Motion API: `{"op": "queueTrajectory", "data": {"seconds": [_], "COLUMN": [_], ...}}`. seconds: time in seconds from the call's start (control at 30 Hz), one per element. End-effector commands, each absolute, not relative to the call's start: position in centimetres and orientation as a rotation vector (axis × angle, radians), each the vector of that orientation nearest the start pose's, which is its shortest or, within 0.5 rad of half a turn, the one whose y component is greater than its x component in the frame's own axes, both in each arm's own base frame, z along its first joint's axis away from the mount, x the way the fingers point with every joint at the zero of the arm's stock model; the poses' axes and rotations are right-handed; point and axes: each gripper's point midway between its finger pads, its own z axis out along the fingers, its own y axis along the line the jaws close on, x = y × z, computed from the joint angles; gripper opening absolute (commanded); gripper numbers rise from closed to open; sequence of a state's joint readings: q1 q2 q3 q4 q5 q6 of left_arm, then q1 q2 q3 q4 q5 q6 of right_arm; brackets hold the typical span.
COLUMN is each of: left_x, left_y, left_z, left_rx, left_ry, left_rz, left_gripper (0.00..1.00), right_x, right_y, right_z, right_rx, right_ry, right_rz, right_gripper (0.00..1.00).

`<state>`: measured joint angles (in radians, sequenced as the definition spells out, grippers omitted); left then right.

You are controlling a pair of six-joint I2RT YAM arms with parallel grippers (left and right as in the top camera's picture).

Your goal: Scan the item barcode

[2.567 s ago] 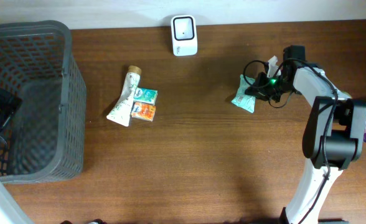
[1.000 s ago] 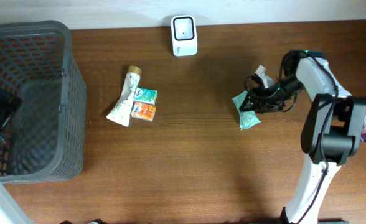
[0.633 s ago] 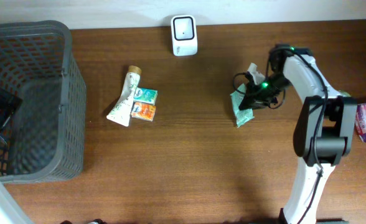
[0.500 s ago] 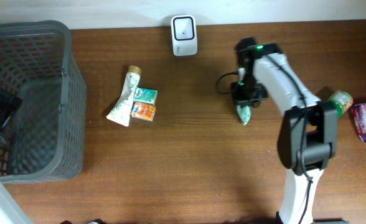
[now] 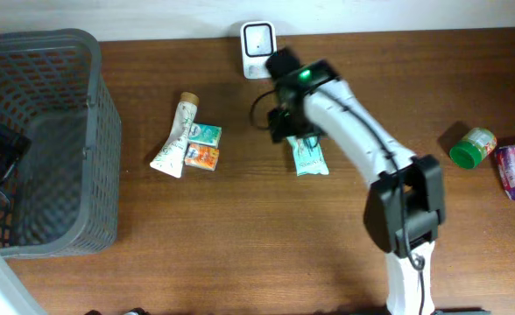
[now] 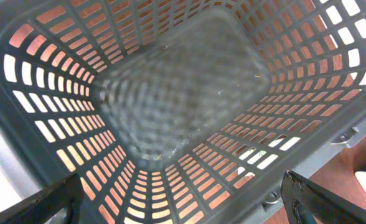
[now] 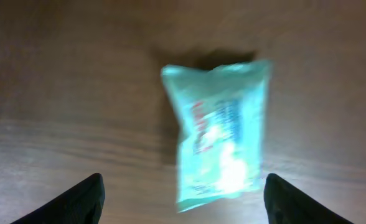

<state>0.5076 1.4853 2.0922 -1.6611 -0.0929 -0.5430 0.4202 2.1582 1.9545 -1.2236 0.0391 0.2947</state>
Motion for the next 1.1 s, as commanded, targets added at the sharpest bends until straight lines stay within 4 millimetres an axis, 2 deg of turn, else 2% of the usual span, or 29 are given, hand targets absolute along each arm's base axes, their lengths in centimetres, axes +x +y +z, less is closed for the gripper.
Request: {"op": "queueTrajectory", "data": {"seconds": [0.0,0.03,0.07,0.1,0.13,0.17,0.33,0.37,0.4,0.43,0.47,0.5,0.53,0.63,0.67,0.73,0.77,0.8,0.83,0.87,0.97,1.03,1.07], "left_x": [24.1,24.1,24.1,24.1,24.1,24.1,24.1,24.1,24.1,24.1,24.1,24.1,24.1,24.1,24.1,24.1,24.1,24.1,24.1,24.1,24.1,24.1,24.1], "left_y": [15.4,15.4,15.4,15.4,15.4,15.4,15.4,15.4,15.4,15.4,15.4,15.4,15.4,15.4,15.4,15.4,15.4,15.4,15.4,15.4,15.4,15.4,15.4], "left_z": [35.3,35.3,35.3,35.3,35.3,35.3,35.3,35.3,35.3,35.3,35.3,35.3,35.3,35.3,35.3,35.3,35.3,35.3,35.3,35.3,35.3,35.3,35.3], "left_rx": [-1.352,-1.352,-1.352,-1.351,-1.351,-1.352,-1.352,-1.352,-1.352,-1.352,-1.352,-1.352,-1.352,-1.352,-1.352,-1.352,-1.352,-1.352,-1.352,-1.352,-1.352,-1.352,-1.352], "left_ry": [2.246,2.246,2.246,2.245,2.245,2.246,2.246,2.246,2.246,2.246,2.246,2.246,2.246,2.246,2.246,2.246,2.246,2.246,2.246,2.246,2.246,2.246,2.246], "left_rz": [0.111,0.111,0.111,0.111,0.111,0.111,0.111,0.111,0.111,0.111,0.111,0.111,0.111,0.111,0.111,0.111,0.111,0.111,0.111,0.111,0.111,0.111,0.111], "left_gripper": [0.99,0.99,0.99,0.99,0.99,0.99,0.99,0.99,0.99,0.99,0.99,0.99,0.99,0.99,0.99,0.99,0.99,0.99,0.99,0.99,0.99,0.99,0.99], "right_x": [41.9,41.9,41.6,40.9,40.5,40.0,39.0,38.8,38.7,38.7,38.8,39.3,40.8,48.0,50.4,53.8,56.6,58.5,59.6,60.9,64.2,65.3,65.3], "right_y": [14.9,14.5,14.4,14.5,14.6,15.1,15.1,15.4,15.6,15.5,15.6,15.8,16.2,18.0,18.7,19.8,20.8,21.4,21.9,22.2,22.6,23.1,23.1], "right_z": [8.7,7.2,6.0,4.5,3.3,2.3,0.9,0.5,0.4,0.5,0.5,1.0,2.6,9.0,10.4,12.8,15.8,18.1,19.3,20.2,19.8,18.8,19.0], "right_rx": [-0.249,-0.236,-0.236,-0.244,-0.237,-0.239,-0.249,-0.252,-0.252,-0.215,-0.167,-0.147,-0.145,-0.137,-0.140,-0.144,-0.148,-0.150,-0.140,-0.094,0.074,0.173,0.193], "right_ry": [3.026,3.032,3.039,3.054,3.061,3.071,3.092,3.092,3.095,3.099,3.100,3.088,3.043,2.765,2.651,2.475,2.301,2.172,2.095,2.016,1.851,1.781,1.776], "right_rz": [0.081,0.079,0.081,0.084,0.099,0.147,0.146,0.182,0.195,0.194,0.198,0.205,0.224,0.312,0.344,0.387,0.425,0.450,0.471,0.510,0.610,0.710,0.722], "right_gripper": [0.89,0.99,1.00,0.77,0.59,0.57,0.58,0.54,0.30,0.15,0.08,0.06,0.07,0.04,0.04,0.04,0.04,0.04,0.04,0.04,0.04,0.05,0.05]}}
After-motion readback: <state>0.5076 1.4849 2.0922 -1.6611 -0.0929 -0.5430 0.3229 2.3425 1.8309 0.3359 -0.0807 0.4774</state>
